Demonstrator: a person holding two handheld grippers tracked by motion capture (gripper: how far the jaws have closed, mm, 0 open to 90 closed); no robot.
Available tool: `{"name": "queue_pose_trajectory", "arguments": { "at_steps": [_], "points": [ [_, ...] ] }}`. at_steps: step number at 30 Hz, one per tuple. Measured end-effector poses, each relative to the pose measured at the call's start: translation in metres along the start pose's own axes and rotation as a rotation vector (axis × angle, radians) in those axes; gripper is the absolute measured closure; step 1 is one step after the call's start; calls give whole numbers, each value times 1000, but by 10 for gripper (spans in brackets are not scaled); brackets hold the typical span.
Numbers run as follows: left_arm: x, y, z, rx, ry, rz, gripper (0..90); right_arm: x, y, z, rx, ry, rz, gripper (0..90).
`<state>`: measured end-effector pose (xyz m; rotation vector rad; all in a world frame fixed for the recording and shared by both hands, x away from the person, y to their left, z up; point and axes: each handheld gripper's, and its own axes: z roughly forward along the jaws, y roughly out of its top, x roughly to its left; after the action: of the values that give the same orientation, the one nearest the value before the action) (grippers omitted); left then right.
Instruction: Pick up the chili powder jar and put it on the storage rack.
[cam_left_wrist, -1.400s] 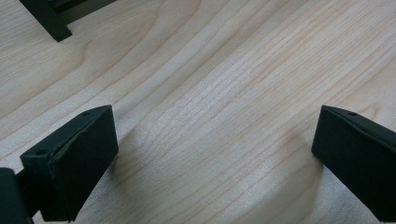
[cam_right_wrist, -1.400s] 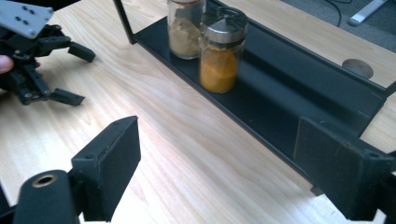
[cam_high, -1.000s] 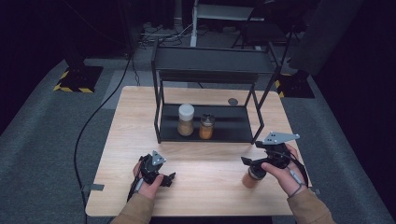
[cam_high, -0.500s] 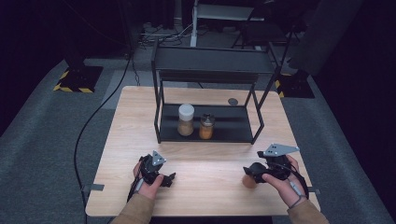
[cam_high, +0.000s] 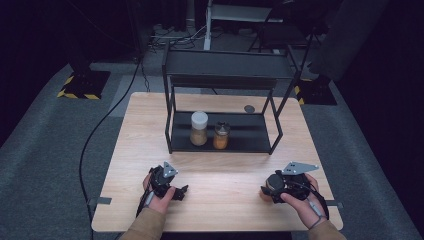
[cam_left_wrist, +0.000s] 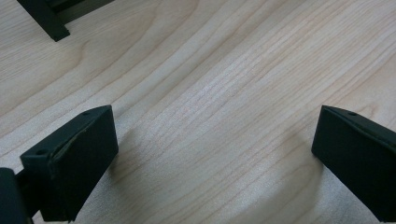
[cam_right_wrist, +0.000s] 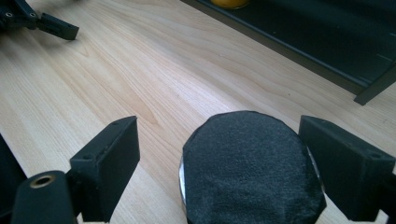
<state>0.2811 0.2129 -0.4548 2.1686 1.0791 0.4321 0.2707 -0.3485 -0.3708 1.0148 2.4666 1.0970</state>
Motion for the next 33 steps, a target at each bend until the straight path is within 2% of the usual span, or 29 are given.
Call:
{"name": "queue_pose_trajectory", "arguments": {
  "at_steps": [3, 18, 21, 28, 33],
  "points": [
    [0, 0, 0, 1, -2, 3, 0, 3, -1, 2, 14, -20, -18, 152],
    [0, 0, 0, 0, -3, 4, 0, -2, -9, 14, 54, -34, -4, 193],
    [0, 0, 0, 1, -3, 5, 0, -3, -10, 17, 60, -29, 0, 194],
    [0, 0, 0, 0, -3, 4, 0, -6, -9, 23, 89, -15, -15, 258],
    [0, 0, 0, 1, -3, 4, 0, -8, -10, 28, 100, -12, -4, 265]
  ]
}}
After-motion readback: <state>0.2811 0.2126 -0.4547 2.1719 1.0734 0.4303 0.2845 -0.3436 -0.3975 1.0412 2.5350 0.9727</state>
